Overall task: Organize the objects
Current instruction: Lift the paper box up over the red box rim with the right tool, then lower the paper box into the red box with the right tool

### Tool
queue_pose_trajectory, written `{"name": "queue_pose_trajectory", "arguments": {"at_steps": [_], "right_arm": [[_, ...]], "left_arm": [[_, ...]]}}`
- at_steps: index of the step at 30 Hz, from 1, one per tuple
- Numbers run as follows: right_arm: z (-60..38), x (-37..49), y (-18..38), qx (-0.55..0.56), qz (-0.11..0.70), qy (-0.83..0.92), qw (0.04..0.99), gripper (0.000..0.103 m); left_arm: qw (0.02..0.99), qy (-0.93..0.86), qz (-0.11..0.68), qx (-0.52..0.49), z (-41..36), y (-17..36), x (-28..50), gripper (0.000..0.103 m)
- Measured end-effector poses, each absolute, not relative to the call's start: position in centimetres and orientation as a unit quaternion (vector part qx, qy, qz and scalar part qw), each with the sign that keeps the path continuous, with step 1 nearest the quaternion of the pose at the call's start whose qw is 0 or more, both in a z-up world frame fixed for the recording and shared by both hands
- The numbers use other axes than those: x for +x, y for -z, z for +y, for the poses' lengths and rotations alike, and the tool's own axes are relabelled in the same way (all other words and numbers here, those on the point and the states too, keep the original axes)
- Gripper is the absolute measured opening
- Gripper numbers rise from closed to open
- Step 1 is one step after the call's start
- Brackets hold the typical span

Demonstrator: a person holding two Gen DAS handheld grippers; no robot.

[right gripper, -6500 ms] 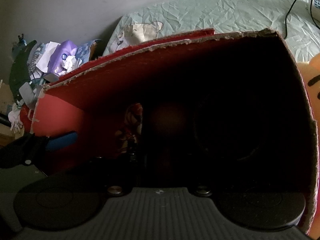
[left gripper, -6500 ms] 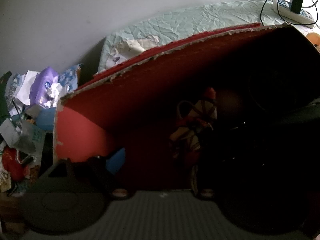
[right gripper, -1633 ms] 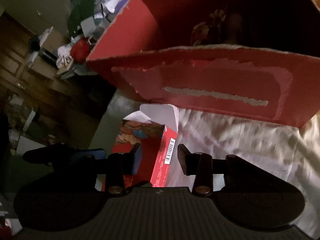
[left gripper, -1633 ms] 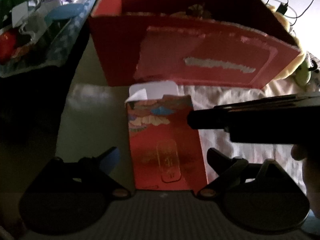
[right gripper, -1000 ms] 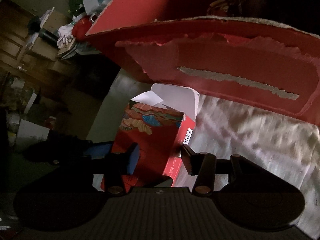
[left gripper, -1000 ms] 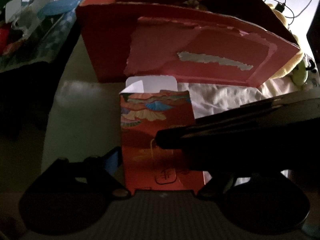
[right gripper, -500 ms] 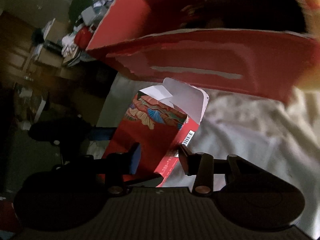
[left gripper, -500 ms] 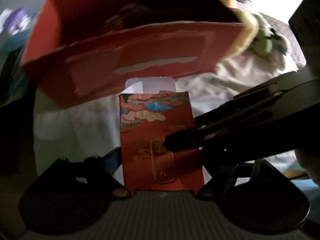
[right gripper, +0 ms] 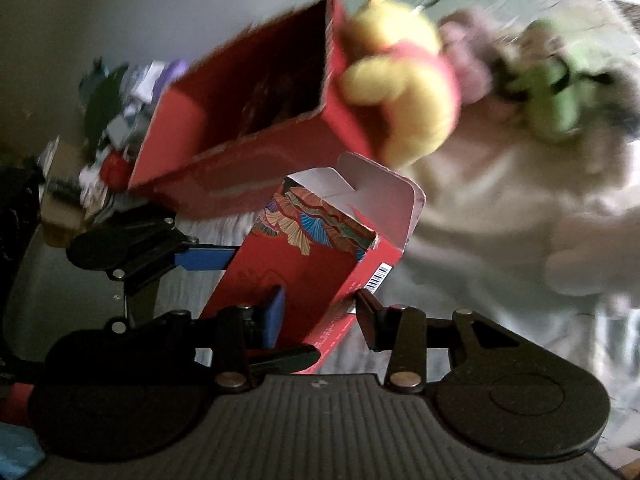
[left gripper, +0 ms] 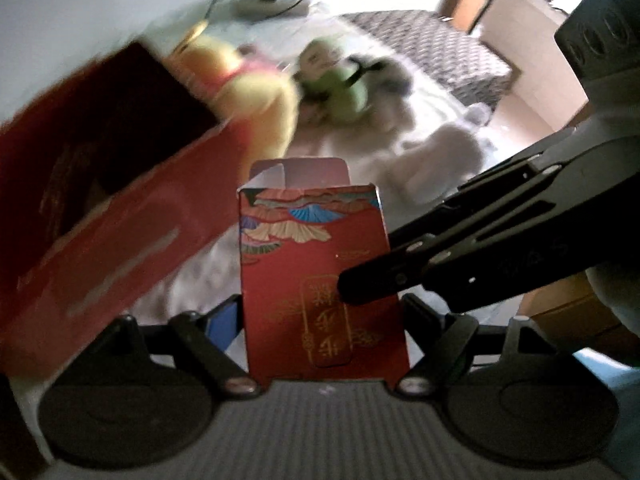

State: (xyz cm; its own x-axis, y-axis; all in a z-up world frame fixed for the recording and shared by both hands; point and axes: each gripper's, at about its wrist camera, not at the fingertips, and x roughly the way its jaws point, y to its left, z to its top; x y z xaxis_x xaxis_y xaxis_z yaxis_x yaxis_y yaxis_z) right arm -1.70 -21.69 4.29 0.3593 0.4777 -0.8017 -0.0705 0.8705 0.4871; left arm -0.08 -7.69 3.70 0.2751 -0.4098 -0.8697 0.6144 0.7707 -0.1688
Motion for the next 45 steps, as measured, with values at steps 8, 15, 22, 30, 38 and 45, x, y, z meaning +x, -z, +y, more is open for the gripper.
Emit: {"name": "queue_pose_trajectory", "arguments": {"at_steps": [8,15,22,30,38,45], "right_arm": [[-24.0,-1.8,-9.5,0.191,0.446,-0.145,0.862,0.043],[-22.8,2.6,-12.0,0.202,0.386,-0.187,0.88,0.043],[-17.7,7.9,-12.7,0.157,0.359,-0.238,0.889,0.043],[-12.2,13.2,-9.9,0.137,0.399,-0.283,0.862,0.042],[-9.1,16.9,-5.9,0.129,0.46,-0.304,0.824,0.042],[-7.5,18.4,-4.3,0.116,0.477,-0.315,0.812,0.04]], "left_arm": [[0.836,0.342,0.418,0.099,-9.0,-9.0,1.2,0.082],[0.883,0.286,0.36,0.098,-6.2,-13.0,3.4,0.082],[0.907,0.213,0.354,0.078,-0.9,-14.1,5.9,0.082],[0.908,0.133,0.394,0.057,3.8,-11.1,9.0,0.082],[0.887,0.1,0.451,-0.013,7.9,-6.7,11.8,0.084],[0.876,0.083,0.475,-0.009,9.0,-4.5,13.2,0.084]]}}
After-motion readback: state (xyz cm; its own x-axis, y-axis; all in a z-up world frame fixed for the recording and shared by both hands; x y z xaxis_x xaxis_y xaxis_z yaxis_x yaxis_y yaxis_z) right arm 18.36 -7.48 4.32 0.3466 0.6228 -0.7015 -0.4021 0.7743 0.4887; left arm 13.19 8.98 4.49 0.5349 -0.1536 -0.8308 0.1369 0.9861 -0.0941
